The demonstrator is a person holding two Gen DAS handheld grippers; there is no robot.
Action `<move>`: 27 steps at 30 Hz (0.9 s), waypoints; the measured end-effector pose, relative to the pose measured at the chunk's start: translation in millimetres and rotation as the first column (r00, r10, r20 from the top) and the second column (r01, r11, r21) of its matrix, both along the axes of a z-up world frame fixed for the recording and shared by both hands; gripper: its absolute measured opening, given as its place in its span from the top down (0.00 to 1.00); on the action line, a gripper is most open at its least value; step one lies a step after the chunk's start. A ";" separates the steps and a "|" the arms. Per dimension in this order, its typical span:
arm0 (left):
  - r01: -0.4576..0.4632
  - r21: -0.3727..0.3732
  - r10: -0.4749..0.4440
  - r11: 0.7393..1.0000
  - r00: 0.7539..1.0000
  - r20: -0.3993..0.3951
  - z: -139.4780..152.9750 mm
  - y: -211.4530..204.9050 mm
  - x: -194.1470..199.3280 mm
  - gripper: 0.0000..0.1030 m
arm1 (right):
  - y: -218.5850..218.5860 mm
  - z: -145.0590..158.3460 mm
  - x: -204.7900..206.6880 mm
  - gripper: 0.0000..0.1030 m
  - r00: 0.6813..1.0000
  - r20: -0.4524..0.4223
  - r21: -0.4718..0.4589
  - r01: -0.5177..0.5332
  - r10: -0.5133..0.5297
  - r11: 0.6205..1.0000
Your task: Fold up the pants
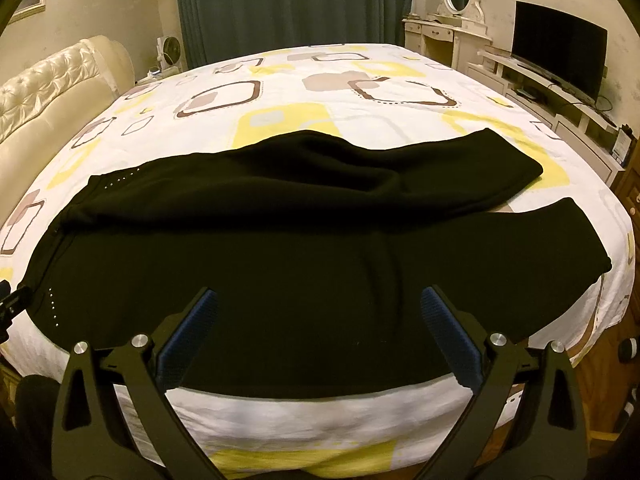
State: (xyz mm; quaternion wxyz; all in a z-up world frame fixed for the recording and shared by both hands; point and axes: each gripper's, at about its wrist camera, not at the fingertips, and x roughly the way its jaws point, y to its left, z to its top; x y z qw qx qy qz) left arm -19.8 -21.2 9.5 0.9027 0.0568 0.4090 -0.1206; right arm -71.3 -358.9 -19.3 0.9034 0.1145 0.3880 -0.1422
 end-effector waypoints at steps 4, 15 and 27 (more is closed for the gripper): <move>0.006 -0.003 -0.006 1.000 1.000 -0.004 0.2 -0.4 -0.8 0.04 | 0.3 -0.5 0.8 0.02 1.000 -0.001 0.007 0.002 -0.002 1.000; 0.011 -0.012 -0.011 1.000 1.000 -0.026 -2.8 -2.3 1.9 0.04 | -3.0 -2.2 2.7 0.02 1.000 0.000 0.027 0.010 -0.010 1.000; 0.024 -0.030 -0.025 0.999 0.999 -0.021 0.8 -5.0 -0.5 0.04 | 0.9 -4.2 3.3 0.02 1.000 -0.007 0.019 -0.004 0.005 1.000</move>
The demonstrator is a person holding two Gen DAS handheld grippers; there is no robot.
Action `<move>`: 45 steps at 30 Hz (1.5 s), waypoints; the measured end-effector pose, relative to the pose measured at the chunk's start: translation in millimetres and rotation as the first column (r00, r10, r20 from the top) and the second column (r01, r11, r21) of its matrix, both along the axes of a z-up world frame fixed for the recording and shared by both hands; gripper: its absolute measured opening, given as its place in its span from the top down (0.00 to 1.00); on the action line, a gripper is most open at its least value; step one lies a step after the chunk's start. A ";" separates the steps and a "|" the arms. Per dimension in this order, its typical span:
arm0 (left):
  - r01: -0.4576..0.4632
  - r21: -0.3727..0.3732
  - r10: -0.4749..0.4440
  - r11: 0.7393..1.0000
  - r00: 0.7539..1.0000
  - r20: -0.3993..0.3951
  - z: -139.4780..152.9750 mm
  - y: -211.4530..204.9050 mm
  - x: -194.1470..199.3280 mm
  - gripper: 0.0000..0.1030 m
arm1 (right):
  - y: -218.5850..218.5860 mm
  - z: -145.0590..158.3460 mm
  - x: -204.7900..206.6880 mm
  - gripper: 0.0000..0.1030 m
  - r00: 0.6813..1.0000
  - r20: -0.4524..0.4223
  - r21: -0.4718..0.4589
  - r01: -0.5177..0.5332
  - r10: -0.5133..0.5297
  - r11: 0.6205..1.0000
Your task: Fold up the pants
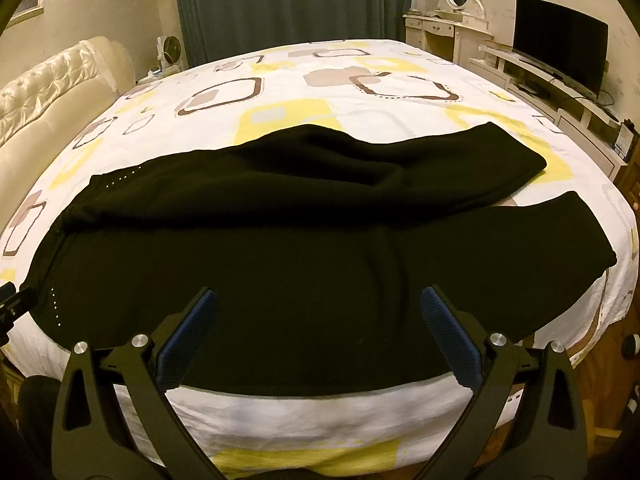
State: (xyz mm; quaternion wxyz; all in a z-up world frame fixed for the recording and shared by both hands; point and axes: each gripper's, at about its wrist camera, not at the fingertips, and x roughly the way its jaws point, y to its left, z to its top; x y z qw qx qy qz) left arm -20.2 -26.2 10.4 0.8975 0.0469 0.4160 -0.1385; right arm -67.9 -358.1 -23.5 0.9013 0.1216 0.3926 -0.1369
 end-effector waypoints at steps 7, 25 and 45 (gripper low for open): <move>0.007 0.001 -0.007 1.000 1.000 0.000 -0.1 -2.1 -0.4 0.04 | 0.9 1.1 -1.0 0.02 1.000 0.005 -0.003 -0.004 0.004 1.000; 0.022 0.007 -0.022 1.000 0.999 0.030 3.4 -3.8 -5.5 0.04 | -98.1 48.1 -47.2 0.02 0.983 0.149 0.367 0.044 -0.105 0.929; -0.049 0.054 0.050 0.997 0.999 -0.016 -14.6 -13.9 16.1 0.04 | -322.4 -116.7 -123.9 0.02 0.754 0.070 0.970 0.100 -0.653 0.220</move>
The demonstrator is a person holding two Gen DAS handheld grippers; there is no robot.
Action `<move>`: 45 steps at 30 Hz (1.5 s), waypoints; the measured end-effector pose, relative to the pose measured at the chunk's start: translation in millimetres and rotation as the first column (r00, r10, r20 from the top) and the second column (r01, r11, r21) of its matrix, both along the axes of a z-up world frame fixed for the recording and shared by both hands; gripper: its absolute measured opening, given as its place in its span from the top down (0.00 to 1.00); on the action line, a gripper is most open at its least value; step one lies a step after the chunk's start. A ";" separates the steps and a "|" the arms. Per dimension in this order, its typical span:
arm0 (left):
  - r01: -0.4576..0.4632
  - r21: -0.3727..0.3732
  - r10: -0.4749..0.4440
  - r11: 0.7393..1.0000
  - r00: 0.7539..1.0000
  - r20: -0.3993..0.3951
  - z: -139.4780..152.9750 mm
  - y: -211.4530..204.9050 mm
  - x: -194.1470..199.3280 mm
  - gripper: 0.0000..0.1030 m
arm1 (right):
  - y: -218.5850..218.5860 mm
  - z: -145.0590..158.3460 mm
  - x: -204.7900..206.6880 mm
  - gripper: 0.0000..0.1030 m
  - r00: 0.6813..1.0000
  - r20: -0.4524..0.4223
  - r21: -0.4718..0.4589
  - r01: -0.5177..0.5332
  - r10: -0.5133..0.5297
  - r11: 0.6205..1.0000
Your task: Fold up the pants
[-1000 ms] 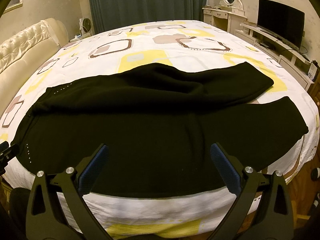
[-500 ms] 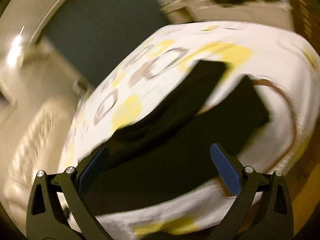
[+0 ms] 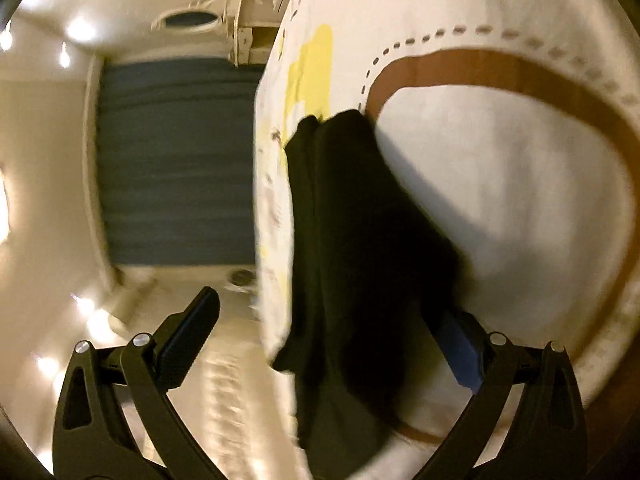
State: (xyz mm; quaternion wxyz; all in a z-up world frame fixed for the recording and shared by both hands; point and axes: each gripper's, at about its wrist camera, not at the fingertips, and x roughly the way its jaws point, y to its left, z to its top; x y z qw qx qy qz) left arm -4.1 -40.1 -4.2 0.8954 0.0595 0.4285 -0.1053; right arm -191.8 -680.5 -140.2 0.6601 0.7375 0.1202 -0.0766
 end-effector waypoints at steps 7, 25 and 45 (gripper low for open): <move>-0.017 0.015 0.017 1.000 1.000 0.010 5.2 -4.0 1.6 0.04 | -30.3 -1.1 9.1 0.83 0.993 -0.026 -0.054 0.113 -0.114 0.992; -0.016 0.024 0.016 1.000 1.000 -0.003 -4.9 -13.6 18.3 0.04 | -65.6 5.5 6.0 0.90 0.969 -0.237 -0.344 -0.009 -0.077 0.939; 0.098 -0.082 -0.101 0.992 0.994 -0.032 13.2 105.3 117.6 0.04 | 133.0 165.0 276.3 0.38 0.757 -0.362 -0.638 -0.627 0.544 0.447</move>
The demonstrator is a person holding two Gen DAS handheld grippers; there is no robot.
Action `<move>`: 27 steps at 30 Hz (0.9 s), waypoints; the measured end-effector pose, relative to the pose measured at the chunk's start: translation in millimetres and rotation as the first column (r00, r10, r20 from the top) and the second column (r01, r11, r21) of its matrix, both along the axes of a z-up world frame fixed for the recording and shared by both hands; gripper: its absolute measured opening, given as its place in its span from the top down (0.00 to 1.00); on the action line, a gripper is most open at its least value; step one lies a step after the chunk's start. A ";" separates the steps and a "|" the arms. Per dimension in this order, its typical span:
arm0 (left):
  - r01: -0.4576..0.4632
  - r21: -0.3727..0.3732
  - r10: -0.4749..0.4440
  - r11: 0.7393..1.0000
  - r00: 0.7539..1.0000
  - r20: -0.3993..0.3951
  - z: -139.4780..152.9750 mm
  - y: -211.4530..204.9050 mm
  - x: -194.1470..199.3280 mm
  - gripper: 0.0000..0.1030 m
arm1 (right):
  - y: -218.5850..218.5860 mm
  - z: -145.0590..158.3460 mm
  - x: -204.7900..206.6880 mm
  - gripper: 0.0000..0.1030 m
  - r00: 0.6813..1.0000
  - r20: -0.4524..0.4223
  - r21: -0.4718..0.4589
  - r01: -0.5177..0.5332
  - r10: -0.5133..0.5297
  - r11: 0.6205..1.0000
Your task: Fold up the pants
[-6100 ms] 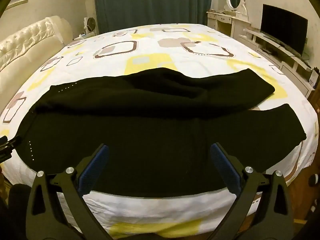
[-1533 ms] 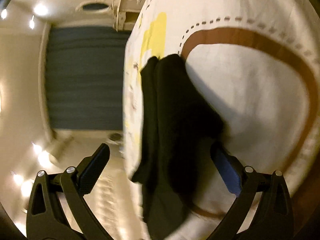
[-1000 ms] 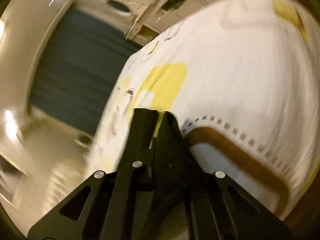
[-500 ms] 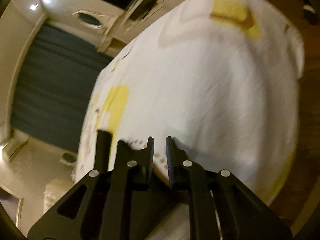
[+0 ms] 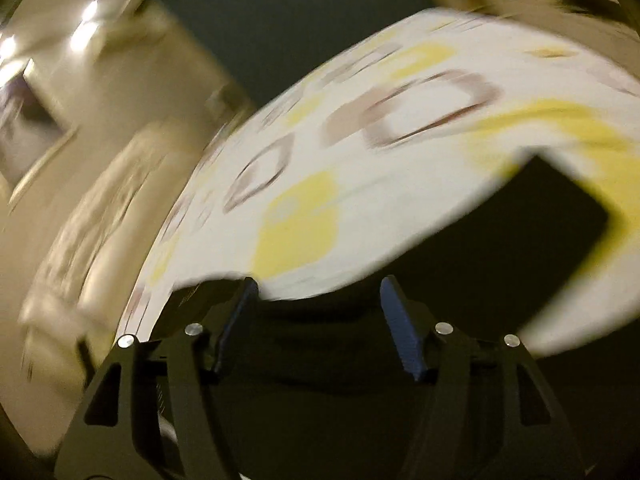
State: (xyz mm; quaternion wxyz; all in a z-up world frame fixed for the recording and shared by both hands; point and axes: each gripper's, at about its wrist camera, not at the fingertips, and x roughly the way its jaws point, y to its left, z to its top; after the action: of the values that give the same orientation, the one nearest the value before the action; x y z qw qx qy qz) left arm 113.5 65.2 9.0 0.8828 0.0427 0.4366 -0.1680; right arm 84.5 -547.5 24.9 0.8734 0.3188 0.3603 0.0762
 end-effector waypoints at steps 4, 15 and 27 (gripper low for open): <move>0.026 -0.006 -0.026 1.000 0.999 -0.025 -3.6 20.4 53.0 0.04 | 72.5 -12.1 85.3 0.38 0.973 -0.099 -0.056 -0.215 0.209 0.975; 0.190 -0.062 -0.196 0.980 0.975 -0.109 -36.7 0.1 175.4 0.04 | 166.0 -61.9 166.7 0.38 0.838 -0.288 -0.118 -0.512 0.464 0.851; 0.257 -0.092 -0.272 0.962 0.932 -0.239 -68.5 -16.6 209.2 0.54 | 190.5 -84.7 197.4 0.38 0.737 -0.399 -0.115 -0.630 0.545 0.768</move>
State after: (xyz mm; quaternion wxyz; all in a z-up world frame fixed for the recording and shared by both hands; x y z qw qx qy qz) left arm 322.7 48.7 -59.4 0.7911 0.0532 0.5292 -0.3021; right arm 281.9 -356.9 -59.9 0.7590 0.0864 0.5955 0.2485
